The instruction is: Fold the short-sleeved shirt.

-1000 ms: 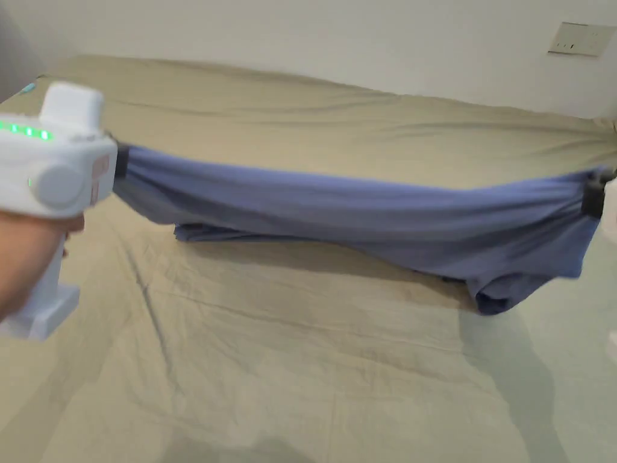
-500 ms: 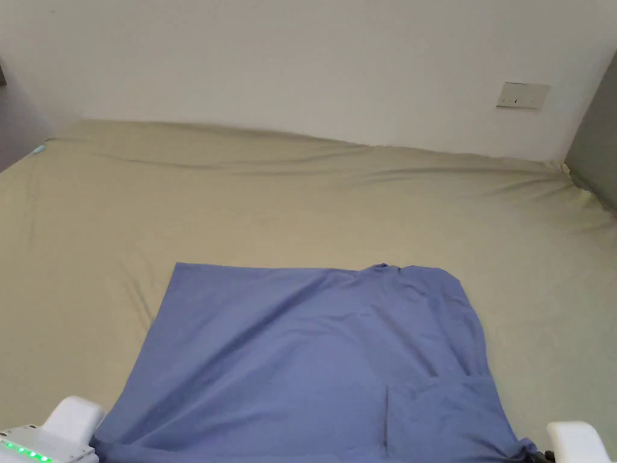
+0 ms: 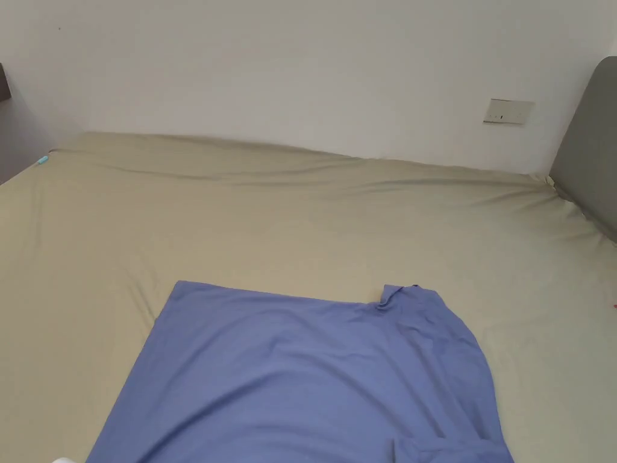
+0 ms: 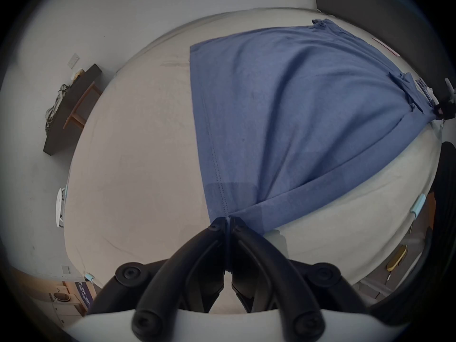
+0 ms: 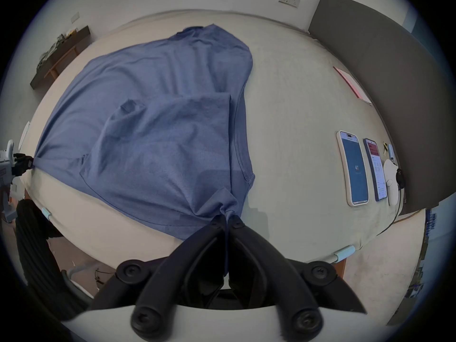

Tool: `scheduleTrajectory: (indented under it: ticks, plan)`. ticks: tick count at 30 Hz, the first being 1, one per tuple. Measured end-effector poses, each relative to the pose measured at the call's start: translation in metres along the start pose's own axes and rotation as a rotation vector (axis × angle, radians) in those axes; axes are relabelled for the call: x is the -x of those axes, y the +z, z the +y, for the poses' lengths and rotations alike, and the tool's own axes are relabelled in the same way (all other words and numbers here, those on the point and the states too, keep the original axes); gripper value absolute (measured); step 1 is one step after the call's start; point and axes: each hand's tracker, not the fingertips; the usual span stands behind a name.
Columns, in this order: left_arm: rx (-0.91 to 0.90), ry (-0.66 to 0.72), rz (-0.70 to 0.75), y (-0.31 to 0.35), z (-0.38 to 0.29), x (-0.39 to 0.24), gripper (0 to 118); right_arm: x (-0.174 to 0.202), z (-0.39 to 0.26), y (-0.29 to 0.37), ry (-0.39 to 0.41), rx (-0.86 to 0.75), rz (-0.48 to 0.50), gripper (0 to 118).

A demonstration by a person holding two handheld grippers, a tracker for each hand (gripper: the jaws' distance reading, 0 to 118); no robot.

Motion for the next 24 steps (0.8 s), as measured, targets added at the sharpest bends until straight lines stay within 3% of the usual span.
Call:
scheduleTrajectory:
  ticks: [5,6,7,8,9,10,11,12,16,20,24]
  plan:
    - [0.019,-0.004,-0.005,-0.006,0.002,-0.002,0,0.008,0.002,-0.023,0.023,0.032,-0.036,9]
    - [0.02,0.002,-0.011,-0.006,0.003,-0.001,2,0.01,0.002,-0.025,0.037,0.035,-0.053,21]
    - [0.011,0.009,-0.013,-0.005,0.003,0.0,11,0.013,0.003,-0.026,0.059,0.046,-0.092,54]
    - [-0.003,0.027,-0.011,-0.003,0.005,0.002,25,0.016,0.003,-0.023,0.072,0.036,-0.148,80]
    - [-0.013,0.05,-0.004,0.001,0.008,0.003,50,0.015,0.005,-0.018,0.08,0.014,-0.192,95]
    - [-0.042,0.1,0.002,0.006,0.011,0.007,91,0.013,0.009,-0.01,0.059,-0.025,-0.17,98]
    - [-0.069,0.132,-0.01,0.015,0.016,0.009,111,0.011,0.015,0.001,0.022,-0.074,-0.153,98]
    - [-0.123,0.172,-0.039,0.026,0.023,0.012,117,0.008,0.024,0.013,-0.018,-0.121,-0.143,98]
    - [-0.411,0.265,-0.005,0.09,0.064,0.015,116,0.018,0.063,0.09,-0.056,-0.432,-0.126,98]
    - [-0.745,0.341,0.032,0.171,0.102,0.007,116,0.051,0.092,0.177,-0.021,-0.774,-0.121,98]
    - [-0.979,0.348,0.097,0.237,0.124,-0.018,115,0.095,0.107,0.243,0.046,-0.963,-0.143,98]
